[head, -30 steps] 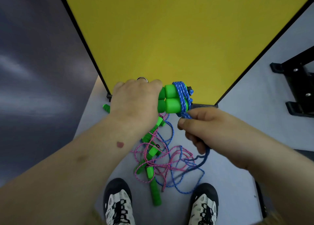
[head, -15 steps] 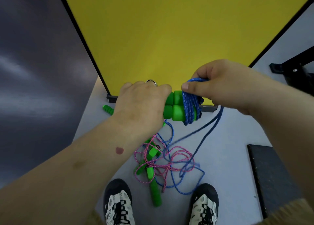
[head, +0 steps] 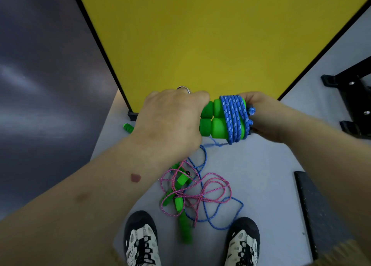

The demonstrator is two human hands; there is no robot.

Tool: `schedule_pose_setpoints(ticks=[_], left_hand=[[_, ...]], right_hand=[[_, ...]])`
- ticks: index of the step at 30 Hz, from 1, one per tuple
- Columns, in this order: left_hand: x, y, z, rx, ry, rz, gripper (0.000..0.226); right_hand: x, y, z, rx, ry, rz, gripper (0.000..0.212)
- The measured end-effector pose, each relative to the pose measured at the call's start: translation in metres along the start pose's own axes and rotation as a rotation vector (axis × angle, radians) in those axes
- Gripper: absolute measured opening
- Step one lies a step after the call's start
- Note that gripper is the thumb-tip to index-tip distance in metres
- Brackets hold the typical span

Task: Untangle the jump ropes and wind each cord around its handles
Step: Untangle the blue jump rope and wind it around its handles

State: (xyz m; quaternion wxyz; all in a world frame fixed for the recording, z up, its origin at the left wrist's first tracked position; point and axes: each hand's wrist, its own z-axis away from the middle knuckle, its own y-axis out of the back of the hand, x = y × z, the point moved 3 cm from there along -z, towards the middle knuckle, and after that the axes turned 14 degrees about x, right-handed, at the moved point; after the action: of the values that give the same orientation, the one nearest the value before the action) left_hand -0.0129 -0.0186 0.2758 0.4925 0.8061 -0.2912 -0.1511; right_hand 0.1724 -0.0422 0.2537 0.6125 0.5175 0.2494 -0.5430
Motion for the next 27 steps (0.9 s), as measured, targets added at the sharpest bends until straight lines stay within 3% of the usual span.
schedule_pose_setpoints(ticks=[3, 6, 13, 20, 27], left_hand=[[-0.006, -0.004, -0.002, -0.013, 0.043, 0.033, 0.034], [-0.01, -0.007, -0.002, -0.049, 0.089, 0.035, 0.031], [-0.016, -0.018, 0.0, -0.063, 0.097, -0.034, 0.031], [-0.017, -0.023, 0.004, -0.113, 0.104, -0.058, 0.032], [-0.012, -0.018, 0.005, -0.141, 0.081, -0.086, 0.031]], right_hand=[[0.012, -0.009, 0.007, 0.06, 0.058, 0.129, 0.037], [0.028, -0.025, 0.013, 0.027, 0.011, 0.078, 0.03], [0.037, -0.049, 0.048, -0.022, -0.068, -0.032, 0.041], [0.012, -0.041, 0.08, -0.045, -0.056, -0.122, 0.031], [-0.024, -0.021, 0.072, -0.039, 0.092, 0.039, 0.032]])
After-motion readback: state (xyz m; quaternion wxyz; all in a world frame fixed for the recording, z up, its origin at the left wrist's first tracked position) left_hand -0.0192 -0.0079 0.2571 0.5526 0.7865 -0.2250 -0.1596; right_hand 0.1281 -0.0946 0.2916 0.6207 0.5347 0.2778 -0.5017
